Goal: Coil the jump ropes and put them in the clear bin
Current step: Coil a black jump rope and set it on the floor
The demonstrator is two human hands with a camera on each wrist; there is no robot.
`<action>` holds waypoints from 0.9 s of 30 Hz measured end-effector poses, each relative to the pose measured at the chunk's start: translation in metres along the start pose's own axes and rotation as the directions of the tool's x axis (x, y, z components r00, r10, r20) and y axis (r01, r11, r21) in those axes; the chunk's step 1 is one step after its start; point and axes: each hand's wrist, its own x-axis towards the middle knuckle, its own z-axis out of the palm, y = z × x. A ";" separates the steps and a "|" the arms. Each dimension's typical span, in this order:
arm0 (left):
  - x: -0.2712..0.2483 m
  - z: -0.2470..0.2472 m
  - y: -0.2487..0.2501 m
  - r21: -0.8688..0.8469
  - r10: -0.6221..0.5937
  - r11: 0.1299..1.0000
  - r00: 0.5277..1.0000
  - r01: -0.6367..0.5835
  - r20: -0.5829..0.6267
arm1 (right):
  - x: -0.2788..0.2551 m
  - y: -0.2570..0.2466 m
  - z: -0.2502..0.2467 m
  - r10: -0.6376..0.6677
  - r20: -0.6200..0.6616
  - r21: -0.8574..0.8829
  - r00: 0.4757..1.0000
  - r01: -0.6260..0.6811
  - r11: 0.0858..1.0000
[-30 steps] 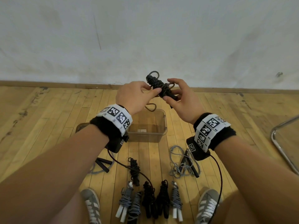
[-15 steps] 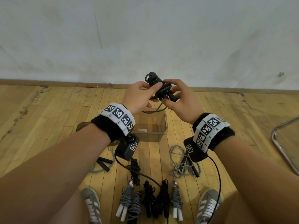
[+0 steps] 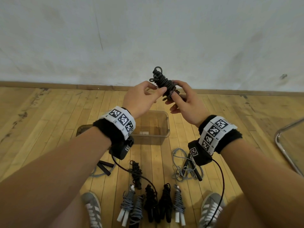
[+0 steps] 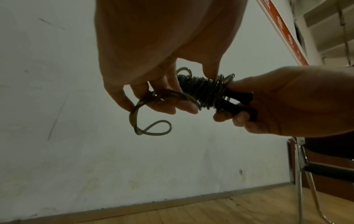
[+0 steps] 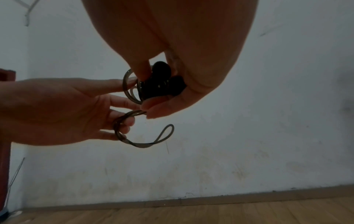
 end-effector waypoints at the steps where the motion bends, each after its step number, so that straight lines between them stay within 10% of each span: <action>1: 0.000 0.000 0.000 0.010 -0.005 1.000 1.000 0.006 -0.004 | 0.000 0.002 -0.001 -0.007 -0.007 -0.043 1.000 0.006 0.999; 20: -0.007 0.007 0.010 -0.370 -0.213 0.909 0.977 0.191 -0.020 | 0.001 0.004 0.012 -0.133 -0.107 -0.348 0.985 0.089 0.933; 27: -0.003 0.004 0.003 -0.429 -0.163 0.890 0.986 0.156 0.020 | 0.000 -0.006 0.010 0.169 -0.028 0.275 0.985 -0.155 0.949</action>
